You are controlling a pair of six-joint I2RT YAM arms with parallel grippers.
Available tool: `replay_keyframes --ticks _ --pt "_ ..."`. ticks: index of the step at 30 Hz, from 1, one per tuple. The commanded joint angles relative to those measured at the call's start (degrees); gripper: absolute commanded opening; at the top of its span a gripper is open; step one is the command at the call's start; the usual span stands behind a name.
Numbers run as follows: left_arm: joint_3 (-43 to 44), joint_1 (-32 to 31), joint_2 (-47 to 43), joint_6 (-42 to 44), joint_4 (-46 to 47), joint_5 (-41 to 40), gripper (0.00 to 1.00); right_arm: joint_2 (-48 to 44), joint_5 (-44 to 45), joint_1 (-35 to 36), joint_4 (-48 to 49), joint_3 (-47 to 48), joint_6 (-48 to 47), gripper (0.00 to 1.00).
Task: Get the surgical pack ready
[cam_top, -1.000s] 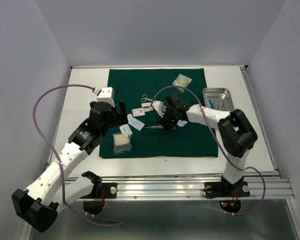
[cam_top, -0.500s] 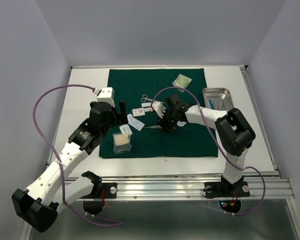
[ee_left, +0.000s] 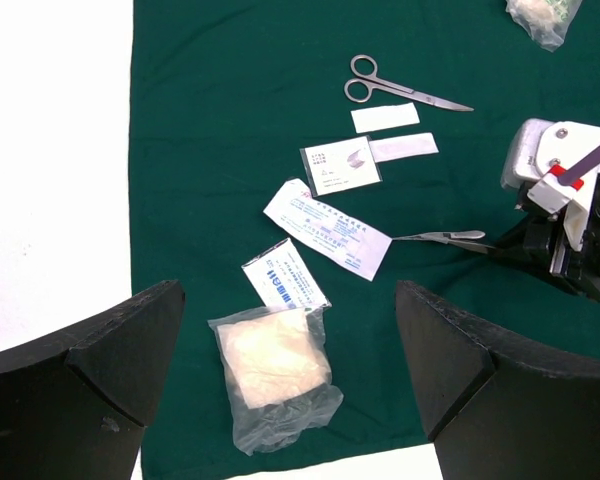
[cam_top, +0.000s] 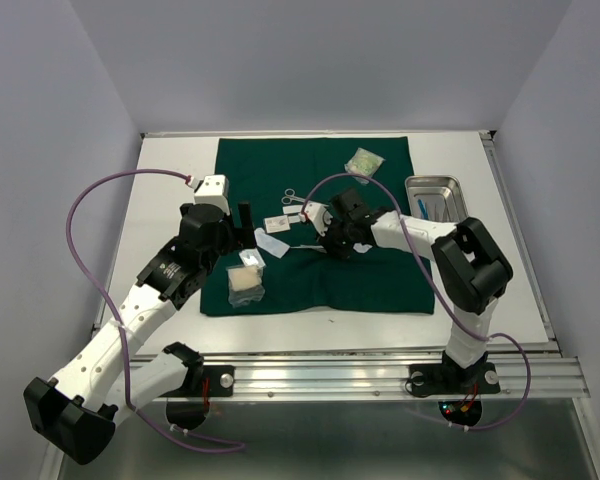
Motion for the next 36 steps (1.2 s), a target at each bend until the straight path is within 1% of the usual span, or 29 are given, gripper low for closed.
replay_keyframes --ticks 1,8,13,16,17,23,28,36 --pt "-0.2 0.3 0.0 0.1 1.8 -0.5 0.99 -5.3 2.4 0.5 0.0 -1.2 1.1 0.22" --pt "-0.3 0.3 0.2 0.1 2.0 -0.4 0.99 -8.2 2.4 0.5 -0.5 -2.5 1.8 0.22" --pt "0.1 0.3 0.4 0.3 2.0 -0.3 0.99 -7.2 2.6 0.5 -0.4 -2.5 2.0 0.22" --pt "0.1 0.3 0.6 0.3 2.0 -0.2 0.99 -5.7 2.1 0.5 -0.2 -1.3 2.6 0.32" --pt "0.2 0.3 0.6 0.3 2.0 -0.2 0.99 -5.3 1.5 1.0 -0.2 -0.5 2.9 0.37" --pt "0.2 0.3 0.4 0.3 1.7 -0.5 0.99 -2.6 1.1 1.6 0.1 1.6 3.0 0.48" --pt "0.0 0.3 -0.3 0.2 1.6 -0.7 0.99 -1.0 1.1 2.1 0.7 2.3 3.2 0.48" --pt "-0.1 0.2 -0.4 0.2 1.7 -0.6 0.99 0.2 2.2 2.1 2.7 3.5 3.9 0.45"
